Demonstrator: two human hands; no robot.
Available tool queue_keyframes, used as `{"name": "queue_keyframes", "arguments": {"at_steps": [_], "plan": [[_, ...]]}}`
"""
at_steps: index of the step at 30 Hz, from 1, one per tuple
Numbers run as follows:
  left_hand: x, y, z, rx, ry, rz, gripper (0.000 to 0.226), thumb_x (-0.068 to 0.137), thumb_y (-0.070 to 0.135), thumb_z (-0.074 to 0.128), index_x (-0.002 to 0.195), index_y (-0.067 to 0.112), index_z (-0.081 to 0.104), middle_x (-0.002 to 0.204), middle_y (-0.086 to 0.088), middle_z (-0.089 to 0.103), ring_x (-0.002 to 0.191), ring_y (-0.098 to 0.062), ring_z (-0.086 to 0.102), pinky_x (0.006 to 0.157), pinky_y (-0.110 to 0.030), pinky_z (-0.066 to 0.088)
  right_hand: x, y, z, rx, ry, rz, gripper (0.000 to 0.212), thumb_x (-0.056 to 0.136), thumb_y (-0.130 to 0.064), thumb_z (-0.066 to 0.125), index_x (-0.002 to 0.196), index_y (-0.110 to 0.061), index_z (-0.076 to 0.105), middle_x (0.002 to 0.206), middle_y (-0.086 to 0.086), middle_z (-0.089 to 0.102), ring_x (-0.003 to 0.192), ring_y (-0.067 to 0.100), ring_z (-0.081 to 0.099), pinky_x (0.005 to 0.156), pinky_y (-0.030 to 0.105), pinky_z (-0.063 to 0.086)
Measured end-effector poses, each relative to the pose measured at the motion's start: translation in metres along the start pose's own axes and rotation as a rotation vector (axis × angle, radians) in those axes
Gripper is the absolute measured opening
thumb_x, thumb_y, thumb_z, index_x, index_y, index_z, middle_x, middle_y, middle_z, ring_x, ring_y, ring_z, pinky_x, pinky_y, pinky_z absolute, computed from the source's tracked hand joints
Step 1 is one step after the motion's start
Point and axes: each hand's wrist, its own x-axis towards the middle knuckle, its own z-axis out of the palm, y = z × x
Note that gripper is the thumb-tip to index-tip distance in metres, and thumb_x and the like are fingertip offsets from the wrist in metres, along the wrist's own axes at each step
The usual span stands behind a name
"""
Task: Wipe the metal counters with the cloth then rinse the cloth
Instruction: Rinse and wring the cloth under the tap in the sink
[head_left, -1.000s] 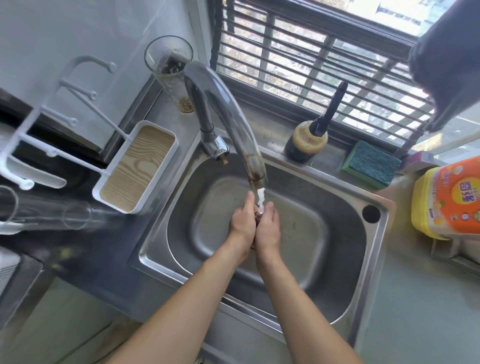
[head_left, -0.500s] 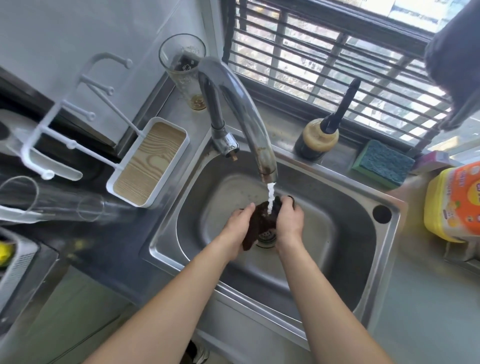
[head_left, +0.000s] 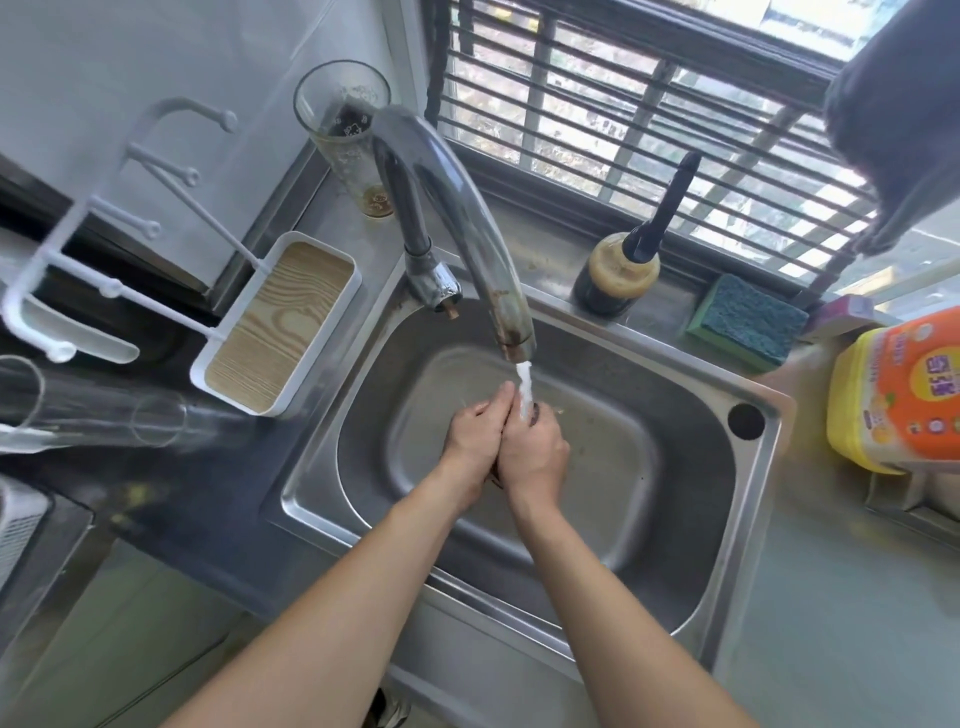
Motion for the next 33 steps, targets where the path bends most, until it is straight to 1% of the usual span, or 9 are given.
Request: {"name": "queue_keyframes", "arguments": {"at_steps": [2,7,11,14,18,22,25,29,33], "plan": [[0.0,-0.003,0.0,-0.014,0.005,-0.019,0.039,0.099,0.033,0.061,0.064,0.015,0.065,0.049,0.006,0.061,0.041,-0.007,0.055,0.038,-0.013,0.037,0.012,0.001,-0.001,0.002,-0.067,0.062,0.045,0.107,-0.045,0.041,0.105,-0.012,0.072,0.115,0.022,0.072,0.11,0.043,0.062,0.087,0.041,0.045],[-0.007,-0.006,0.0,0.088,-0.013,-0.028,0.033,0.094,0.035,0.065,0.067,0.015,0.065,0.055,0.002,0.06,0.052,-0.015,0.056,0.051,-0.021,0.045,0.037,0.008,-0.001,0.09,-0.143,0.268,0.046,0.101,-0.04,0.044,0.064,-0.02,0.063,0.095,0.018,0.074,0.101,0.039,0.068,0.092,0.043,0.052],[-0.004,-0.004,-0.004,0.185,-0.092,0.088,0.045,0.08,0.05,0.067,0.077,0.004,0.065,0.069,-0.004,0.063,0.066,-0.018,0.056,0.065,-0.032,0.048,0.041,0.016,-0.001,0.282,-0.07,0.49,0.044,0.097,-0.04,0.042,0.086,-0.011,0.072,0.097,0.016,0.074,0.096,0.037,0.069,0.092,0.046,0.057],[0.004,-0.008,-0.012,0.349,0.035,0.171,0.038,0.089,0.043,0.062,0.094,0.005,0.058,0.086,-0.004,0.067,0.079,-0.019,0.059,0.079,-0.038,0.051,0.043,0.02,-0.001,0.468,0.011,0.587,0.042,0.096,-0.041,0.038,0.085,-0.013,0.067,0.106,0.016,0.073,0.097,0.036,0.069,0.094,0.048,0.058],[0.01,-0.003,-0.023,0.197,0.284,-0.046,0.028,0.102,0.035,0.046,0.115,0.011,0.04,0.116,-0.016,0.06,0.105,-0.031,0.057,0.095,-0.043,0.047,0.028,0.022,0.002,0.43,-0.01,0.357,0.05,0.073,-0.052,0.04,0.099,-0.015,0.063,0.106,0.012,0.07,0.098,0.031,0.065,0.098,0.049,0.055],[0.008,0.0,-0.01,0.081,0.23,-0.092,0.044,0.105,0.042,0.037,0.126,0.009,0.058,0.124,-0.014,0.063,0.115,-0.029,0.059,0.105,-0.041,0.046,-0.007,0.027,0.025,0.377,-0.259,0.189,0.054,0.074,-0.053,0.05,0.114,-0.02,0.064,0.115,0.007,0.067,0.108,0.022,0.062,0.106,0.044,0.048],[0.0,-0.001,-0.003,0.116,0.182,-0.096,0.055,0.104,0.051,0.035,0.101,0.013,0.074,0.107,-0.008,0.072,0.105,-0.023,0.064,0.102,-0.035,0.048,-0.01,0.03,0.029,0.292,-0.225,0.112,0.057,0.085,-0.066,0.048,0.123,-0.025,0.06,0.124,0.006,0.064,0.119,0.024,0.059,0.109,0.043,0.044],[0.0,-0.002,-0.001,0.037,0.143,-0.109,0.058,0.102,0.055,0.039,0.081,0.013,0.073,0.084,-0.002,0.075,0.078,-0.014,0.069,0.073,-0.027,0.053,-0.004,0.028,0.014,0.166,-0.101,-0.001,0.05,0.092,-0.063,0.052,0.098,-0.014,0.062,0.097,0.005,0.073,0.091,0.025,0.063,0.081,0.036,0.046],[-0.002,0.001,0.001,0.077,0.123,-0.066,0.058,0.102,0.053,0.041,0.073,0.014,0.072,0.066,0.004,0.072,0.063,-0.011,0.067,0.056,-0.024,0.048,-0.001,0.024,0.006,0.116,-0.056,0.017,0.053,0.09,-0.066,0.053,0.083,-0.014,0.059,0.077,-0.001,0.069,0.079,0.024,0.062,0.069,0.034,0.041]]}}
